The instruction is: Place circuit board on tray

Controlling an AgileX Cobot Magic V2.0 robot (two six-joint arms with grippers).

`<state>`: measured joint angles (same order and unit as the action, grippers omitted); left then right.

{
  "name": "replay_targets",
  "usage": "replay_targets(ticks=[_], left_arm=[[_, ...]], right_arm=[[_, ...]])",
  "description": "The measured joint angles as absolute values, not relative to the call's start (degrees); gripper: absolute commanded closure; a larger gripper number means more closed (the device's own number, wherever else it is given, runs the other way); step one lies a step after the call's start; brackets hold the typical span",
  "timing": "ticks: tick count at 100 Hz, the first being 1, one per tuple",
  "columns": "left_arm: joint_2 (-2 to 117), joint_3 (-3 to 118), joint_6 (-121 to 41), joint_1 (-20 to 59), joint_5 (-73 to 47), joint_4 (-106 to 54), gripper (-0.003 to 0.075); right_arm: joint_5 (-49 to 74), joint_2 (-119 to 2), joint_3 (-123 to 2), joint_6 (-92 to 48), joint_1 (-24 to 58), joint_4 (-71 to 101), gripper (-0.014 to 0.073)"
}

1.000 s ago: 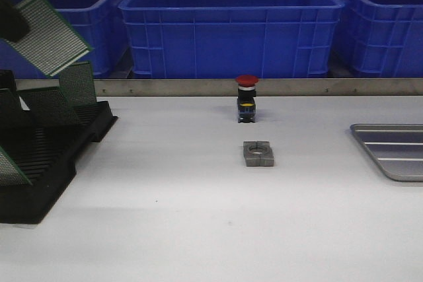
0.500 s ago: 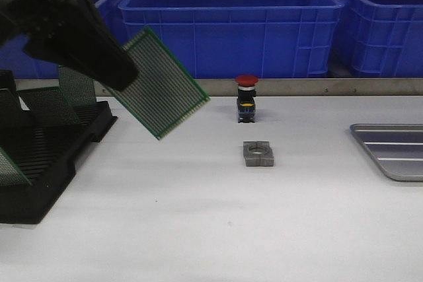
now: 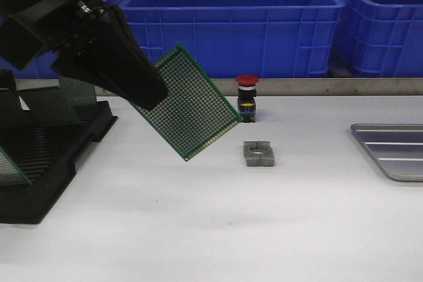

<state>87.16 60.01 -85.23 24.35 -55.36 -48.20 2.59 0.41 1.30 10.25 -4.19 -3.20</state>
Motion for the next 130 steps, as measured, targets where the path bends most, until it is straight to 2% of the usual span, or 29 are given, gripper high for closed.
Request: replay_targets(ticks=[23, 44, 63, 72, 77, 89, 96, 101, 130], left_arm=[[87.2, 60.0, -85.2, 24.3, -55.3, -48.2, 0.0741], [87.2, 60.0, -85.2, 24.3, -55.3, -48.2, 0.0741], [87.2, 60.0, -85.2, 24.3, -55.3, -48.2, 0.0741], [87.2, 60.0, -85.2, 24.3, -55.3, -48.2, 0.0741], [87.2, 60.0, -85.2, 24.3, -55.3, -48.2, 0.0741], [87.2, 60.0, -85.2, 24.3, -55.3, -48.2, 0.0741], [87.2, 60.0, -85.2, 24.3, -55.3, -48.2, 0.0741], [87.2, 60.0, -85.2, 24.3, -55.4, -48.2, 0.0741], [87.2, 60.0, -85.2, 24.3, -55.4, -48.2, 0.0741]], right_arm=[[13.8, -1.8, -8.0, 10.3, -4.2, -3.3, 0.0655], [25.7, -13.0, -17.5, 10.3, -4.2, -3.3, 0.0655], [30.9, -23.9, -24.2, 9.4, -4.2, 0.0, 0.0645], [33.1, -28.7, -27.1, 5.0, -4.2, 3.7, 0.0567], [34.4, -31.7, -28.5, 0.5, -4.2, 7.2, 0.0485], [36.0, -37.1, -31.4, -11.0, -2.6, 17.6, 0.0225], [36.1, -39.2, -32.8, -18.3, 0.0, 24.5, 0.0127], [36.1, -40.5, -33.6, -23.5, 2.4, 29.0, 0.0101], [35.2, -50.1, -35.2, -52.9, 16.0, 46.3, 0.0100]])
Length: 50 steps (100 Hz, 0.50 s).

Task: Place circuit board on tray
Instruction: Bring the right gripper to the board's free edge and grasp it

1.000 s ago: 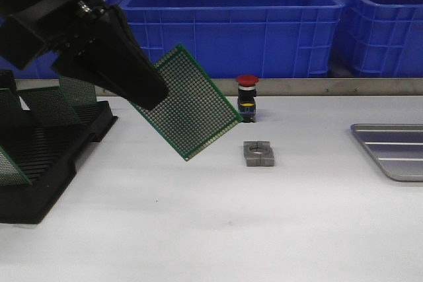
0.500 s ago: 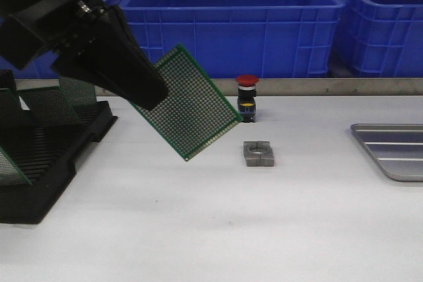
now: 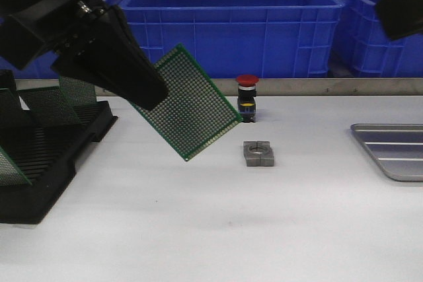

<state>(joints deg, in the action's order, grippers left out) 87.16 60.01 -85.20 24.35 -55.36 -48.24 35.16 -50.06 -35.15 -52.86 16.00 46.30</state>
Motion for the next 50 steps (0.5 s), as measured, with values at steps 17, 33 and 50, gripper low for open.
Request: replay_targets(ticks=[17, 33, 50], left_arm=[[87.2, 60.0, -85.2, 24.3, -55.4, -48.2, 0.0741], [87.4, 60.0, -85.2, 24.3, -55.4, -48.2, 0.0741], [87.5, 60.0, -85.2, 24.3, -55.4, -48.2, 0.0741]], right_arm=[[32.0, -58.2, -35.2, -71.3, 22.5, 56.0, 0.0104], [29.6, -65.0, -35.2, -86.7, 26.0, 68.3, 0.0110], [29.3, -71.5, -36.4, -99.5, 27.2, 81.0, 0.0110]])
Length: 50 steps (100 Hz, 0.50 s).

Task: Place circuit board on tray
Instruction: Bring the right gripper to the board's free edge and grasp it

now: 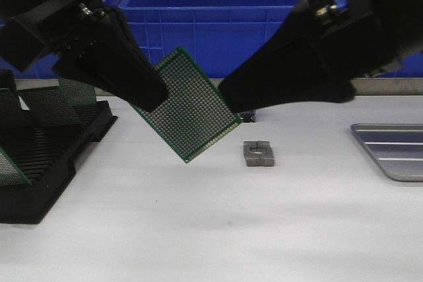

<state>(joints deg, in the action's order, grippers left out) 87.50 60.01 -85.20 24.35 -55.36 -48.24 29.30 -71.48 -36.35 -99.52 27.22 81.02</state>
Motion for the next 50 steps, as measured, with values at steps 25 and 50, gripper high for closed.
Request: replay_targets(ticks=[25, 50], left_arm=[[87.5, 60.0, -85.2, 24.3, -55.4, -48.2, 0.0741], [87.5, 60.0, -85.2, 24.3, -55.4, -48.2, 0.0740]], right_arm=[[30.9, -81.3, -41.8, -105.0, 27.3, 86.8, 0.0110], [35.5, -85.8, -44.1, -105.2, 27.3, 87.0, 0.0348]])
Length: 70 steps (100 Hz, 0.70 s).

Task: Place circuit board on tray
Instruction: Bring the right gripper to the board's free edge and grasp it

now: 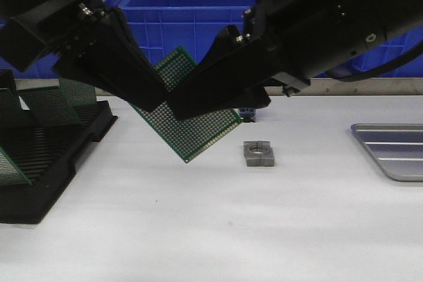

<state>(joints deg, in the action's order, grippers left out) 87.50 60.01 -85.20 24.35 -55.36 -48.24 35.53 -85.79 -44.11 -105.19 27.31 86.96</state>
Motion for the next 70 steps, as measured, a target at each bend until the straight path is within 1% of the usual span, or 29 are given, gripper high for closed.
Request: replay_targets(ticks=[8, 13, 20, 25, 30, 35, 42, 44, 45, 50, 54, 70], left_arm=[[87.5, 60.0, -85.2, 24.3, -55.3, -48.2, 0.0739], [87.5, 60.0, -85.2, 24.3, -55.1, -48.2, 0.0738], [87.5, 60.0, -85.3, 24.3, -54.8, -48.1, 0.0716], [87.5, 60.0, -85.4, 24.3, -54.8, -47.8, 0.0672], [87.5, 60.0, -85.6, 24.3, -54.9, -47.7, 0.0606], [87.5, 60.2, -85.6, 24.3, -54.7, -47.7, 0.0510], [87.5, 60.2, -85.4, 24.3, -54.7, -48.1, 0.0398], [87.5, 60.2, -85.4, 24.3, -54.7, -48.2, 0.0380], [87.5, 60.2, -85.4, 24.3, -54.7, -48.2, 0.0356], [87.5, 60.2, -85.4, 24.3, -54.8, -48.2, 0.0320], [87.5, 60.2, -85.4, 24.3, -54.8, -48.2, 0.0309], [87.5, 60.5, -85.4, 24.3, -52.3, -48.2, 0.0310]], right_arm=[[35.7, -85.8, -44.2, -105.2, 27.3, 87.0, 0.0489], [35.9, -85.8, -44.2, -105.2, 27.3, 87.0, 0.0556], [36.6, -85.8, -44.2, -105.7, 27.3, 86.4, 0.0626], [37.2, -85.8, -44.2, -106.0, 27.4, 85.8, 0.0657], [37.7, -85.8, -44.2, -106.1, 27.4, 85.6, 0.0665], [37.8, -85.8, -44.2, -106.1, 27.5, 85.6, 0.0663], [37.7, -85.8, -44.2, -106.1, 27.5, 86.2, 0.0663], [37.5, -85.8, -44.2, -106.1, 27.5, 86.3, 0.0663], [37.4, -85.8, -44.2, -106.1, 27.5, 86.3, 0.0663], [37.0, -85.8, -44.2, -106.0, 27.3, 86.4, 0.0663], [37.0, -85.8, -44.2, -105.7, 26.6, 86.4, 0.0663], [39.3, -85.8, -44.2, -102.7, 20.9, 86.3, 0.0663]])
